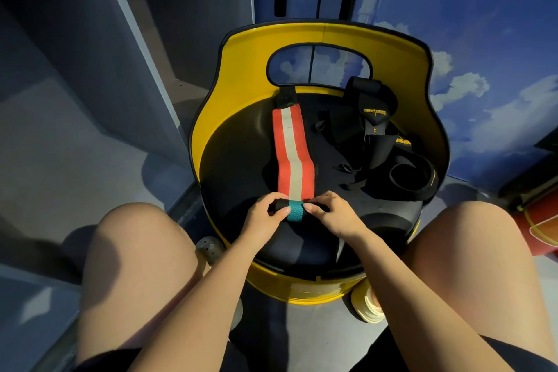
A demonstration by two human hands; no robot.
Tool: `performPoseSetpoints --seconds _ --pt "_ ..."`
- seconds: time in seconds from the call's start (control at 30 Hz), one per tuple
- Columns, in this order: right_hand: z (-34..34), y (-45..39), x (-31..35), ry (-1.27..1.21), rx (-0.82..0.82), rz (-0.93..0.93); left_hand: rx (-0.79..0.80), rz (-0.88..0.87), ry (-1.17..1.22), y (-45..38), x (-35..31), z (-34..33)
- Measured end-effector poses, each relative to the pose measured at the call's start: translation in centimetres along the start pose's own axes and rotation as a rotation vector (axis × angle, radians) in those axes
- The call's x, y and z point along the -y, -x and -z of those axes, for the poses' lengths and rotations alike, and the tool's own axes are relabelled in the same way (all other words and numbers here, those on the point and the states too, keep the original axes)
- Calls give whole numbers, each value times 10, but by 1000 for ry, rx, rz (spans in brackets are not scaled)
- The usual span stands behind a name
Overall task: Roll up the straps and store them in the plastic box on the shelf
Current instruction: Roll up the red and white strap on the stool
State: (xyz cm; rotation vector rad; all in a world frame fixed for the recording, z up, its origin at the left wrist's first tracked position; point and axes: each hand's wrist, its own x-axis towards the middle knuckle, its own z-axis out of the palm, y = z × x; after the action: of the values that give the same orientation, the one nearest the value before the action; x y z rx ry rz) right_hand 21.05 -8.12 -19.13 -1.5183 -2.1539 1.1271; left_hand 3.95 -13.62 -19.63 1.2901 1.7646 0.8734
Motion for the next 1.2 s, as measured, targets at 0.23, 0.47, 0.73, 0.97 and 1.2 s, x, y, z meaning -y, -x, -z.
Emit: performPoseSetpoints --seconds 0.23,0.47,0.73,0.97,1.2 --pt "-9 9 1 38 -187 202 27 104 -108 -8 -9 4" --pt "-3 11 -3 169 -78 258 17 129 -144 -11 -6 0" --pt "1 5 -1 60 -11 126 31 159 96 -13 -8 -4" --pt "-12 5 3 -73 43 32 49 157 173 -15 -10 -10" --pt "-6 -4 4 -68 63 45 99 211 217 -29 -13 -8"
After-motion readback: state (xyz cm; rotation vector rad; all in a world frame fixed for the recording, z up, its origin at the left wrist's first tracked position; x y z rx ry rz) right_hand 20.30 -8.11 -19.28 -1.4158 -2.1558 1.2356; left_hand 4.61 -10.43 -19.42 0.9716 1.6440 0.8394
